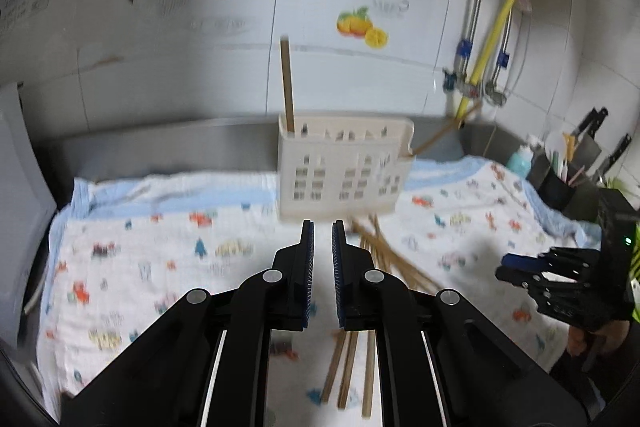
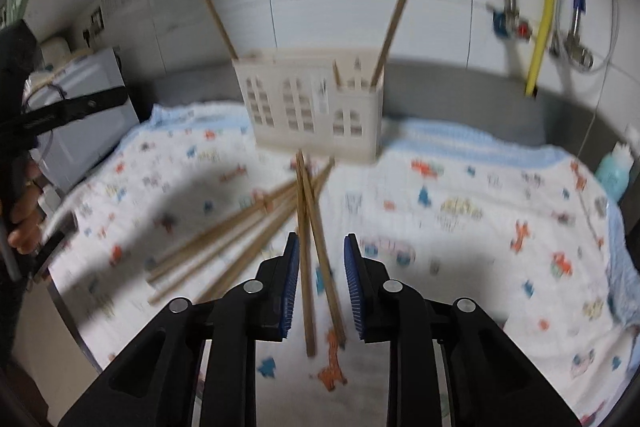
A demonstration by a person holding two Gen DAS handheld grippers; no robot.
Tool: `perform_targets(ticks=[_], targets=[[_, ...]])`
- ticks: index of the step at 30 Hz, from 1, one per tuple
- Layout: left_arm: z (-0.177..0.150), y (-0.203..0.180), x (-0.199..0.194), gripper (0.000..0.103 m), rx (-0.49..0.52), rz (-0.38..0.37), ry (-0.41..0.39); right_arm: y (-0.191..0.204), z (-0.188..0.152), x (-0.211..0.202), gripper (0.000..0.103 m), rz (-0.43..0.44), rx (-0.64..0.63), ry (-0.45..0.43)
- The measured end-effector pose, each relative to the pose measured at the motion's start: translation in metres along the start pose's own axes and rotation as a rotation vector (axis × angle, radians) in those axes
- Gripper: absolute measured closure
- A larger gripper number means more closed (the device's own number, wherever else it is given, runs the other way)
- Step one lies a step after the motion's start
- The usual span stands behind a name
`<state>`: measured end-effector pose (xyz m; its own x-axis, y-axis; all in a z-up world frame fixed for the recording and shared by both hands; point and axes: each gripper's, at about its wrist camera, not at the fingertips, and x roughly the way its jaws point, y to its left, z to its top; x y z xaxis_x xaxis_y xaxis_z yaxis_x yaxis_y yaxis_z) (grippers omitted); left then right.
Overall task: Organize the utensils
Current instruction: 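Move the left tool back to the chopsticks while the right tool returns too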
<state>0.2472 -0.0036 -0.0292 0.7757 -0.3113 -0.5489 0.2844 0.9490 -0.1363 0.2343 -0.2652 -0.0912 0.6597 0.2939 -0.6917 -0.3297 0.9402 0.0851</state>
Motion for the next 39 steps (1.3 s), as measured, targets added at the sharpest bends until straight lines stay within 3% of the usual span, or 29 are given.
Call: perform_targets(ticks=[9,19,39], targets=[[-0.056,0.006,0.019,0.094,-0.021,-0.029,0.118,-0.004,-0.023,0.036,0.089,0.007,0.002,0.076],[-0.090,-0.001,0.038,0.094,0.004,-0.064,0.218,-0.007,-0.025,0.054,0.089,0.002,-0.015,0.117],[-0.104,-0.006,0.070,0.093,0.076,-0.075,0.303,-0.006,-0.029,0.063,0.092,-0.002,-0.060,0.134]])
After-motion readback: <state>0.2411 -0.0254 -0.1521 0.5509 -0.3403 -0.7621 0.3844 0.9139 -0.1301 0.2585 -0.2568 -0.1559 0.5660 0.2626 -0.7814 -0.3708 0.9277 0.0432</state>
